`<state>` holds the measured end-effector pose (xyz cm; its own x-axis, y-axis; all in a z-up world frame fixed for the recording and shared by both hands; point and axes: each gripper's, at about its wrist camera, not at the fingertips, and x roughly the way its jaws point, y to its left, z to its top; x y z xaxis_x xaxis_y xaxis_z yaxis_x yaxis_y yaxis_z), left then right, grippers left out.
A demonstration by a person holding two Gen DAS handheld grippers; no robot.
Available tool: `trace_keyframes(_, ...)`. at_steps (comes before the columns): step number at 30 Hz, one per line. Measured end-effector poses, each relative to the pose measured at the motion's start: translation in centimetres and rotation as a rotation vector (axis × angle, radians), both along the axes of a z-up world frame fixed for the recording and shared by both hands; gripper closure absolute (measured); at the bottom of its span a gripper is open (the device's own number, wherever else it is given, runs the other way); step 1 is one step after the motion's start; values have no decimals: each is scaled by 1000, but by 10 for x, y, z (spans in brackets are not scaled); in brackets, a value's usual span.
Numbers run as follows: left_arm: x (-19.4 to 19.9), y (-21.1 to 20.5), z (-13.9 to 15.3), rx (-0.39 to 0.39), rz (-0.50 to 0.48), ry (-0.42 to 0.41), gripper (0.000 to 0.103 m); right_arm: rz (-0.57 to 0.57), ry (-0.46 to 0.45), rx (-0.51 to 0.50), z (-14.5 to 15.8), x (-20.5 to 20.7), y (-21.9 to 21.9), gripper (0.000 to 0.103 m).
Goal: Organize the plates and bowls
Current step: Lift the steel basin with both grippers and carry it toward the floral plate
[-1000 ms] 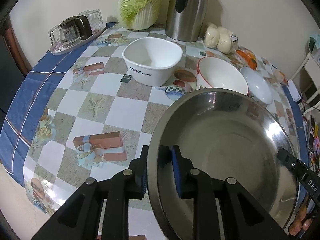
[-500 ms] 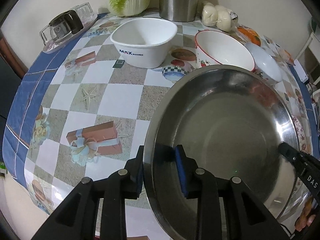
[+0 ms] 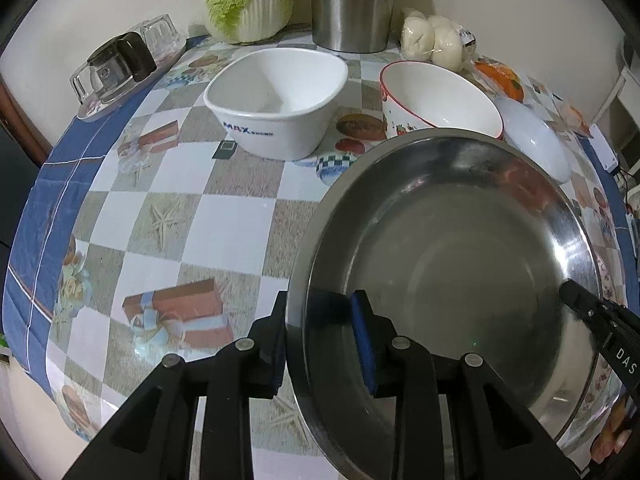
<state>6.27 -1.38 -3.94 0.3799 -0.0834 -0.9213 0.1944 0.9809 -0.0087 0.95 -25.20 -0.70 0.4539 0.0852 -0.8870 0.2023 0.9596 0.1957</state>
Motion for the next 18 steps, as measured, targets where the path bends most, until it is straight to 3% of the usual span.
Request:
trace_keyframes(10, -9, -2, 2, 42, -29, 5, 71, 8, 10, -20, 1, -9, 6, 85)
trace_keyframes(18, -5, 0, 1, 22, -15, 2, 71, 7, 11, -41, 1, -7, 8, 84)
